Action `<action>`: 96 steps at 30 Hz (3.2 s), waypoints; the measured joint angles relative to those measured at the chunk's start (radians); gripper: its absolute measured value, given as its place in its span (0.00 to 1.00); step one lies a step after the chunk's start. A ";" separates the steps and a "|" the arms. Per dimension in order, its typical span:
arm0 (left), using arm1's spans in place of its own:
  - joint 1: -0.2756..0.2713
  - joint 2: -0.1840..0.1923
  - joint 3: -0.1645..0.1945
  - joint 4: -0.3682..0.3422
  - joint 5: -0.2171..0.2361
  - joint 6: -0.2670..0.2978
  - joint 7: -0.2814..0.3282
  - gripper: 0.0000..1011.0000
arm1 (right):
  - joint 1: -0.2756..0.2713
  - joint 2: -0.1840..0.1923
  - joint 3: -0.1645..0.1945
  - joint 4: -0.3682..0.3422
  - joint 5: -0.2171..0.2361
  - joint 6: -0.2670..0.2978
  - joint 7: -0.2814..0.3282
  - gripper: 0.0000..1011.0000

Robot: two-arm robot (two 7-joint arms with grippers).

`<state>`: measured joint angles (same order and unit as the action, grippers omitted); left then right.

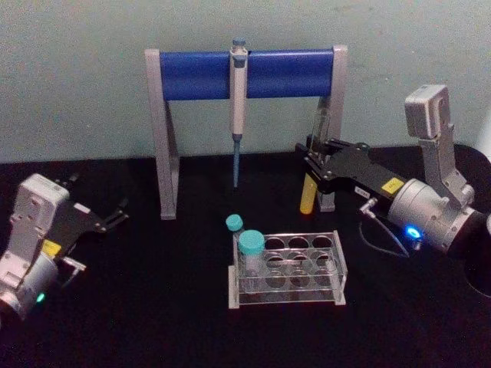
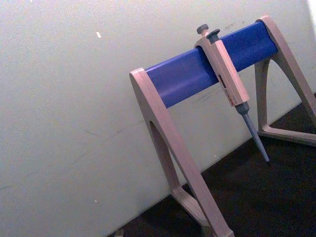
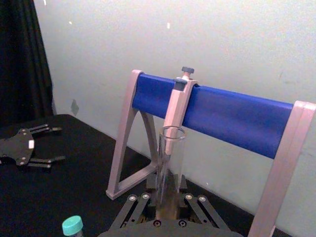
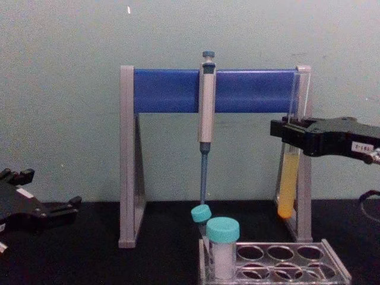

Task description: Pick up the test tube from the test tube rack, shake it, then place it back into the test tube rack.

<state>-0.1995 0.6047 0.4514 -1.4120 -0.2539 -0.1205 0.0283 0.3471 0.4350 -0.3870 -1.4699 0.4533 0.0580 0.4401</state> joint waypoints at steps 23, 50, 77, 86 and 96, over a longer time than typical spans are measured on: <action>0.000 0.000 0.000 0.000 0.000 0.000 0.000 1.00 | -0.138 0.029 0.027 -0.168 0.000 0.051 -0.037 0.23; 0.000 0.000 0.000 0.000 0.000 0.000 0.000 1.00 | -0.140 0.023 0.002 -0.142 -0.007 0.054 -0.031 0.23; 0.000 0.000 0.000 0.000 0.000 0.000 0.000 1.00 | -0.147 0.015 -0.007 -0.105 -0.037 0.062 -0.039 0.23; 0.000 0.000 0.000 0.000 0.000 0.000 0.000 1.00 | -0.143 0.012 -0.013 -0.093 -0.053 0.068 -0.038 0.23; 0.000 0.000 0.000 0.000 0.000 0.000 0.000 1.00 | -0.142 0.003 -0.018 -0.073 -0.062 0.074 -0.033 0.23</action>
<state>-0.1995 0.6047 0.4514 -1.4119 -0.2539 -0.1205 0.0283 0.2046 0.4381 -0.4054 -1.5429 0.3914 0.1325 0.4067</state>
